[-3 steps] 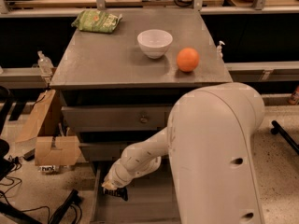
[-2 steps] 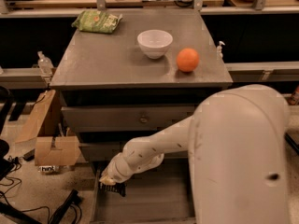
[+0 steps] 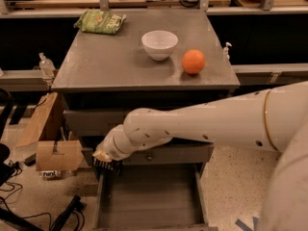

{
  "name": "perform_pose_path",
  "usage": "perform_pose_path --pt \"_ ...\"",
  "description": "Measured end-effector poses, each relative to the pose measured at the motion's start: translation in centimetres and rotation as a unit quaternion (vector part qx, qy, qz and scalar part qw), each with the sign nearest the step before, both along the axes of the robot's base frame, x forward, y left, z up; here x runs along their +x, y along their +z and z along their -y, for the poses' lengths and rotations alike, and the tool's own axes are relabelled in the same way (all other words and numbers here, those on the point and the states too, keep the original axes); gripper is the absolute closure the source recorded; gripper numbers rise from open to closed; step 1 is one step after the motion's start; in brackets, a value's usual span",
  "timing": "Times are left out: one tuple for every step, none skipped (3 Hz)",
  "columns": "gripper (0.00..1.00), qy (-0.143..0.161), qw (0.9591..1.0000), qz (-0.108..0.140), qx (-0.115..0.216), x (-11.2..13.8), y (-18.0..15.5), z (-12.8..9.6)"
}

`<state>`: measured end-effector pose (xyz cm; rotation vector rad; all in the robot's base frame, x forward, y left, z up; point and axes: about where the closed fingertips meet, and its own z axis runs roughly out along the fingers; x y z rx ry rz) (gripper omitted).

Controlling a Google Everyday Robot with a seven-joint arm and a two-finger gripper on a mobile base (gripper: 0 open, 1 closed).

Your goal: Pick rxbar chocolate from bottom drawer and place on counter

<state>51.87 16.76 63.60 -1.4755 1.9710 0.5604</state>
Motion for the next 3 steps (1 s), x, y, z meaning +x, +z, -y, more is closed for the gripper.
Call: perform_pose_path --pt "1.00 -0.024 0.9992 0.030 0.014 2.4 6.4 -0.1" --pt "1.00 -0.045 0.9972 0.052 0.029 4.3 11.6 0.3" --pt "1.00 -0.064 0.9952 0.070 0.026 5.2 14.5 1.7"
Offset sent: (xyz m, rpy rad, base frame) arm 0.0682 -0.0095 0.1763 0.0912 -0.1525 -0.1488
